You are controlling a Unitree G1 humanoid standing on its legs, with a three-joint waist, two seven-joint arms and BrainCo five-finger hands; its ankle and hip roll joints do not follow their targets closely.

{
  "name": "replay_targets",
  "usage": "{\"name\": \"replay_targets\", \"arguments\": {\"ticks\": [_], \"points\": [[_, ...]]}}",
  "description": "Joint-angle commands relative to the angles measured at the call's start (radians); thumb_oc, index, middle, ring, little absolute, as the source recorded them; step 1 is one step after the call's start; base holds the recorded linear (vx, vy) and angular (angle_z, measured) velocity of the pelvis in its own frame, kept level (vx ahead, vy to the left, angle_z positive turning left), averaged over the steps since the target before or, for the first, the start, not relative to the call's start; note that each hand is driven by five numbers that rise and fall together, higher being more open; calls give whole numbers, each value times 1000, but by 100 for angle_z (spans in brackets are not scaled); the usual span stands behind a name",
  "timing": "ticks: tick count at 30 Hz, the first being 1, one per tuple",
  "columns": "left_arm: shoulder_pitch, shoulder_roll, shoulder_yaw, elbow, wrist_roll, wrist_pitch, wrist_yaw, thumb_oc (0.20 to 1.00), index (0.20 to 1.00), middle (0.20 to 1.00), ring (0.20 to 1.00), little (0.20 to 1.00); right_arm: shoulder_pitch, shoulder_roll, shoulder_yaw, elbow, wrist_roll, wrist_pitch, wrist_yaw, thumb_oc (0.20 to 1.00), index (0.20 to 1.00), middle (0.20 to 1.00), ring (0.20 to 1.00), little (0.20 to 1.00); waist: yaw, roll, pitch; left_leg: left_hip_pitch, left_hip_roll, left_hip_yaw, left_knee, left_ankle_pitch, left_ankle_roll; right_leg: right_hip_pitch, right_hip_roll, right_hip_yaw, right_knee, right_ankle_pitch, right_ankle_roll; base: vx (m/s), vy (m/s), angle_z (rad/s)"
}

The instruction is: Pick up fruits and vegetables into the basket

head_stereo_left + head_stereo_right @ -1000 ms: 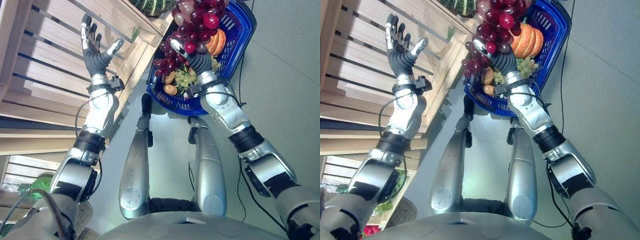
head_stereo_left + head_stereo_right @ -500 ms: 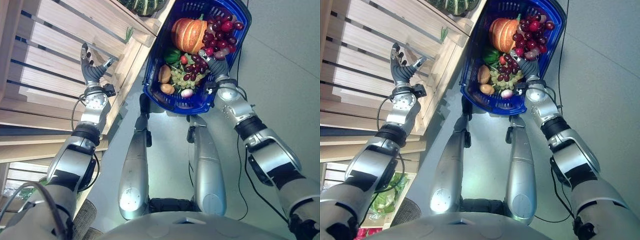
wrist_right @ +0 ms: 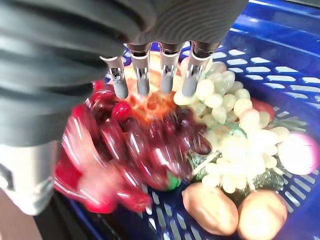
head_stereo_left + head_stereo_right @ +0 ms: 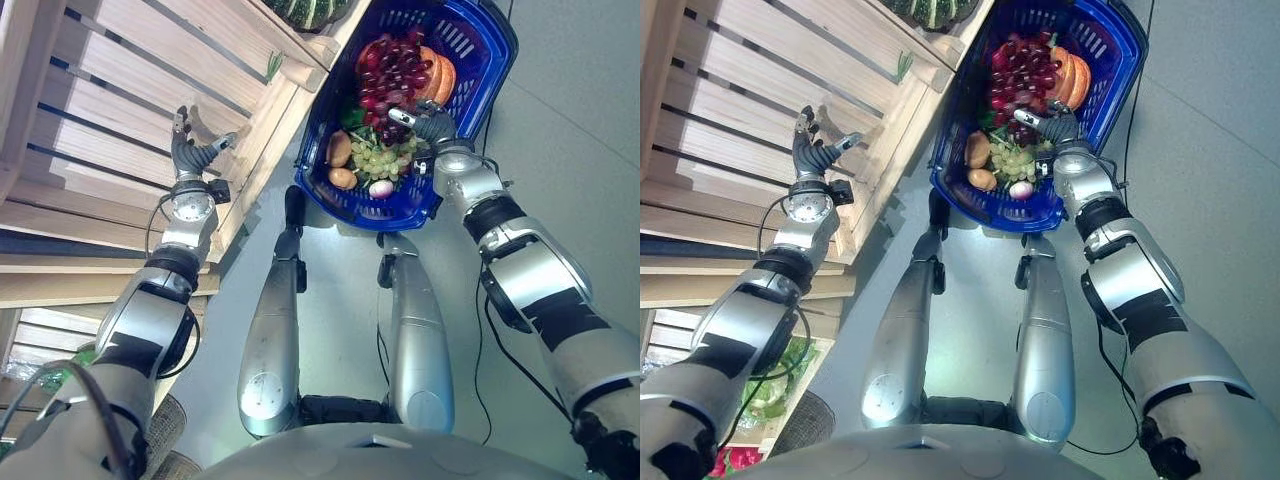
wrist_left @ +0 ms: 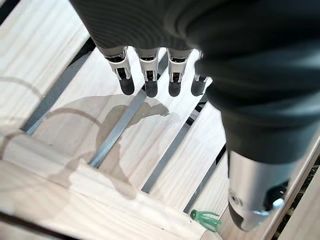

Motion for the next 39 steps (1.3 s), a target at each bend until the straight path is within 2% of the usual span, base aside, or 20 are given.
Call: {"name": "replay_targets", "arguments": {"ticks": [1,8,13,16,22,26,27,31,36,39], "points": [[-3,-31,19,2,26,-26,11,1000,1000,1000,1000,1000,-22,-10,18,16,-29,26,0,1000,1000,1000,1000,1000,1,38,-39,-39,-118,20,61,-78,55,53,68,-106,-32,-62,2,0,0,0],[4,-28,13,-16,62,-12,21,1000,1000,1000,1000,1000,-13,-11,9,22,-41,24,7,1000,1000,1000,1000,1000,-1,34,-39,-22,-122,18,59,-84,59,68,73,-102,-40,-56,3,0,0,0],[26,1,14,-28,79,0,15,1000,1000,1000,1000,1000,24,-21,11,-19,-42,-6,-2,1000,1000,1000,1000,1000,-11,28,-39,30,-120,16,39,-87,61,115,80,-89,-67,-50,4,0,0,0],[59,18,19,-33,88,10,4,1000,1000,1000,1000,1000,66,-28,7,-58,-75,-34,-21,1000,1000,1000,1000,1000,-18,23,-39,95,-115,16,14,-87,60,174,78,-81,-100,-41,10,0,0,0],[187,47,36,-35,110,34,-78,1000,1000,1000,1000,1000,208,-63,-10,-166,-119,-103,-25,1000,1000,1000,1000,1000,-31,13,-39,307,-99,18,-86,-81,51,385,49,-68,-209,-12,36,25,16,-8],[305,43,37,-36,134,44,-139,1000,1000,1000,1000,1000,343,-77,-33,-240,-162,-118,-43,1000,1000,1000,1000,1000,-36,3,-116,404,-84,26,-167,-76,45,494,37,-60,-298,11,52,142,-5,-12],[367,37,32,-42,150,42,-165,1000,1000,1000,1000,1000,414,-80,-50,-264,-174,-145,-46,1000,1000,1000,1000,1000,-40,1,-154,444,-77,27,-198,-76,42,543,34,-58,-337,18,56,174,-9,-9],[519,16,53,-59,197,43,-238,1000,1000,1000,1000,1000,622,-86,-117,-341,-211,-176,-38,1000,1000,1000,1000,1000,-50,-6,-246,536,-68,32,-239,-87,41,650,29,-51,-401,27,67,166,-34,-9],[677,-22,87,-31,260,52,-359,1000,1000,1000,1000,1000,859,-63,-213,-285,-250,-210,25,1000,1000,1000,1000,1000,-53,-7,-372,630,-56,38,-268,-107,52,744,29,-41,-444,27,78,194,-25,8],[714,-38,88,3,287,57,-409,1000,1000,1000,1000,1000,915,-34,-237,-218,-273,-216,46,1000,1000,1000,1000,1000,-53,-7,-413,660,-50,42,-279,-115,54,777,28,-41,-467,30,84,134,-28,-9]]}}
